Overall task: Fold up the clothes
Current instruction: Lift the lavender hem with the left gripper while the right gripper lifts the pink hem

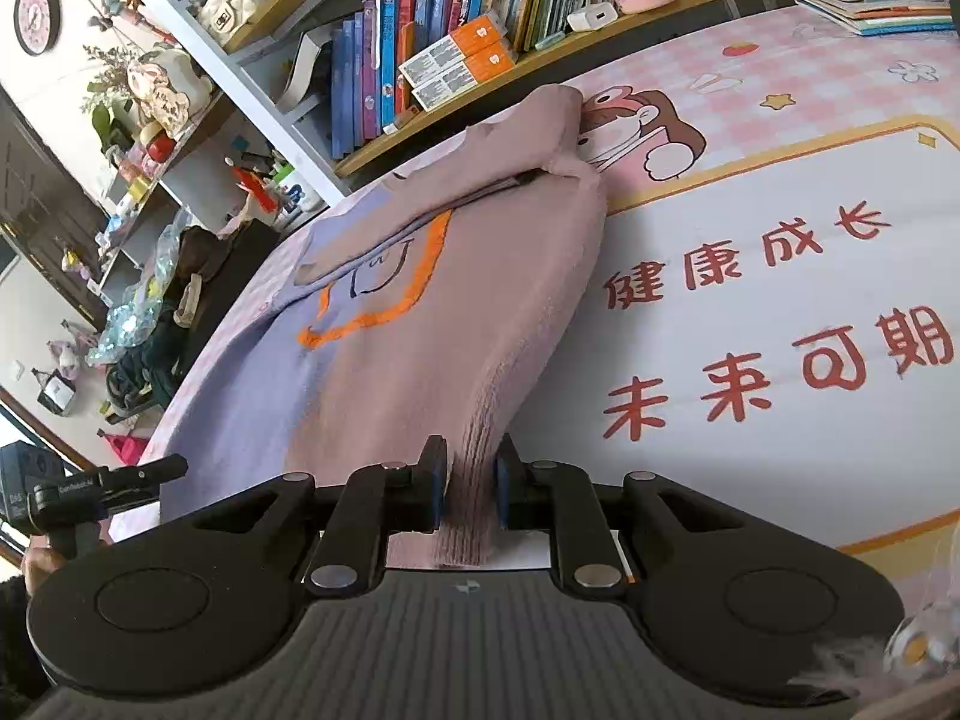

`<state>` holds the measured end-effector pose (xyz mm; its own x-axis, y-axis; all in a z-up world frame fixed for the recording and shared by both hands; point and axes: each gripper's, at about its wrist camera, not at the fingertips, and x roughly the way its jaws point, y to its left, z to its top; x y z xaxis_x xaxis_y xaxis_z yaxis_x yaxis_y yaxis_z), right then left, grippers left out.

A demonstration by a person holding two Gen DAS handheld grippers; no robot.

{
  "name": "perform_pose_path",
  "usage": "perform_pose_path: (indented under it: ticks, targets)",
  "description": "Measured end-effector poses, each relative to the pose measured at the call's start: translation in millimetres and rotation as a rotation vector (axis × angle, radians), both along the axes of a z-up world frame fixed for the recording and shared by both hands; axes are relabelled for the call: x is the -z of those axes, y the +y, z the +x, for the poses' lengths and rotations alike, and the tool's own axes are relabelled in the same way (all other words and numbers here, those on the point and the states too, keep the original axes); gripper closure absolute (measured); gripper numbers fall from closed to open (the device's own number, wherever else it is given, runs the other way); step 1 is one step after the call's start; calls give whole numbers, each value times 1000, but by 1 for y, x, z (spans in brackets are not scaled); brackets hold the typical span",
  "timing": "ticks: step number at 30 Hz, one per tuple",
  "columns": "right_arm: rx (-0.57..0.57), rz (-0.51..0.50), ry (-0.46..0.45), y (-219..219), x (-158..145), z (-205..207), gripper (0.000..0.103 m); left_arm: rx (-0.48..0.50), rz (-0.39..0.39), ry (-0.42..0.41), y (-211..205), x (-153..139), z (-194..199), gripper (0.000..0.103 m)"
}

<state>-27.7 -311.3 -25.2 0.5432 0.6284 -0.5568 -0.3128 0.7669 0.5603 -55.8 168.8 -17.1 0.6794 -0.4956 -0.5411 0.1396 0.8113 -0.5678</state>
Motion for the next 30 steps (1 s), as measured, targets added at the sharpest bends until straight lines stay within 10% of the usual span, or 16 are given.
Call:
perform_pose_path:
  ticks: [13,23,30]
  targets:
    - [-11,-5,-2,-3,2,-9,94,6,5,17,4,5,-8,97]
    - [-40,158,-52,-29,-29,-61,94,-4,-261,-16,25,0,-66,97]
    - [-27,326,-217,-41,-77,-54,94,-41,-443,-200,40,-38,-53,97]
